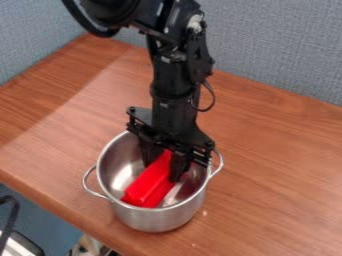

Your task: Move the red object from the metal pot to the table

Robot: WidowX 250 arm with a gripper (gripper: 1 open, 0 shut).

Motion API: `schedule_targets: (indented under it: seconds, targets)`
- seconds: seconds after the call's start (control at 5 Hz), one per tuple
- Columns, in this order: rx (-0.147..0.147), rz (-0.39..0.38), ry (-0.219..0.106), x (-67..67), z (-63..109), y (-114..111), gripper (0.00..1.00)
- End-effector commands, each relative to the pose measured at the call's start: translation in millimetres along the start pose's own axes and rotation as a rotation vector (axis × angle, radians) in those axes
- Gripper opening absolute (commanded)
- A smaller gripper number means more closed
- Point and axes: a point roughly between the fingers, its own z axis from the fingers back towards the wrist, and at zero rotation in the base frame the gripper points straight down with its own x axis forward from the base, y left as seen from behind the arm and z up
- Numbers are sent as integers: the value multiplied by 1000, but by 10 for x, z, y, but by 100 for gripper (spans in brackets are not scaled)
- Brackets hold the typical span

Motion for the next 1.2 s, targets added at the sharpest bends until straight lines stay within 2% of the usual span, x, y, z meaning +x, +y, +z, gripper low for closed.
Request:
schedule_targets:
  seconds: [0.0,1.0]
  targets:
    - [3,-8,-56,70,140,-15,0]
    - [22,8,-31,34,163,-10,0]
